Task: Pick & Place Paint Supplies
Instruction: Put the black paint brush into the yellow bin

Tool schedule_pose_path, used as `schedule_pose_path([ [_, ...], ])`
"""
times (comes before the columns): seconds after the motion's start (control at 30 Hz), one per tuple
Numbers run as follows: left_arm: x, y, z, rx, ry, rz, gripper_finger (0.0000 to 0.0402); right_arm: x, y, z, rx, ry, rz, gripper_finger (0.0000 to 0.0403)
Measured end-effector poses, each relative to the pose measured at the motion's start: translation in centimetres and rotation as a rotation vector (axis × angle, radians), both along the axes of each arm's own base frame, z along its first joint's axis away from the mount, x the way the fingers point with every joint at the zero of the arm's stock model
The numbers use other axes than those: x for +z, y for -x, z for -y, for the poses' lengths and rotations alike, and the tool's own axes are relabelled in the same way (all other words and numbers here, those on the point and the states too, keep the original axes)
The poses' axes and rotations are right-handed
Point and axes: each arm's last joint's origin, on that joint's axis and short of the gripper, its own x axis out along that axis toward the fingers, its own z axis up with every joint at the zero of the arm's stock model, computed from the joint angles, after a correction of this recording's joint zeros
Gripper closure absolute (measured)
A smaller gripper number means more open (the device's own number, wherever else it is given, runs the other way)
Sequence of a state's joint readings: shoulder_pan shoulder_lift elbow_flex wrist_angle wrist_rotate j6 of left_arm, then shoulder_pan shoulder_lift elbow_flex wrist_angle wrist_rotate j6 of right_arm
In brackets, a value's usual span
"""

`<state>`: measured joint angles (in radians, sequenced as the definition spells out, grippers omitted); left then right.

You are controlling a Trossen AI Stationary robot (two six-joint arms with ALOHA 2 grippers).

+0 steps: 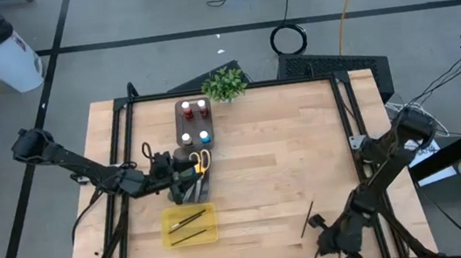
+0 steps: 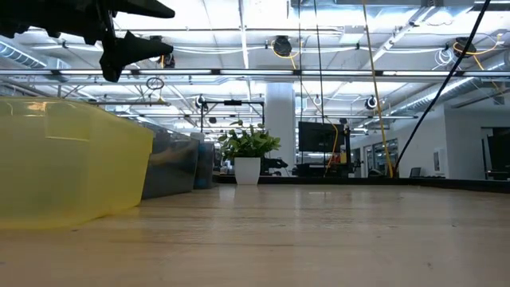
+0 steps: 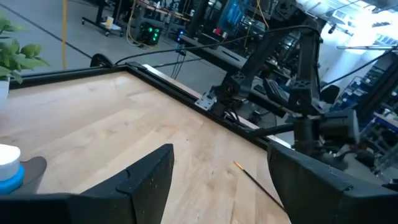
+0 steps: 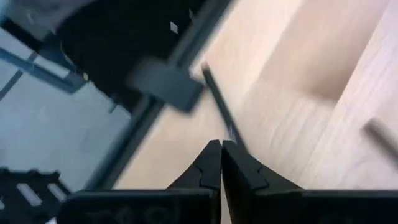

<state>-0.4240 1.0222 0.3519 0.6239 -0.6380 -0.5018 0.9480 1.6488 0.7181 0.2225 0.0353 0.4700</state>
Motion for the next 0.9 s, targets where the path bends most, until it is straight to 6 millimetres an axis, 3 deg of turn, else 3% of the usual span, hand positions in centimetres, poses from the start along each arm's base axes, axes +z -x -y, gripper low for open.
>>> schedule_pose_path([
  [0.17,0.0,0.0,-0.1,0.004,-0.024,-0.009,0.013,-2.0,-1.2,0.6,-0.009,0.006,-0.1,0.0402],
  [0.37,-0.2,-0.2,-0.6,0.029,-0.013,-0.022,0.013,-2.7,-3.6,3.0,-0.016,0.126,-0.027,0.0402],
  [0.67,-0.5,-0.2,-0.6,0.032,-0.022,-0.054,0.0131,-2.7,-6.5,6.5,-0.002,0.257,0.088,0.0402],
  [0.9,-0.6,-0.2,-0.6,0.032,-0.024,-0.057,0.0131,-0.6,-6.4,7.3,-0.101,0.36,0.205,0.0403],
])
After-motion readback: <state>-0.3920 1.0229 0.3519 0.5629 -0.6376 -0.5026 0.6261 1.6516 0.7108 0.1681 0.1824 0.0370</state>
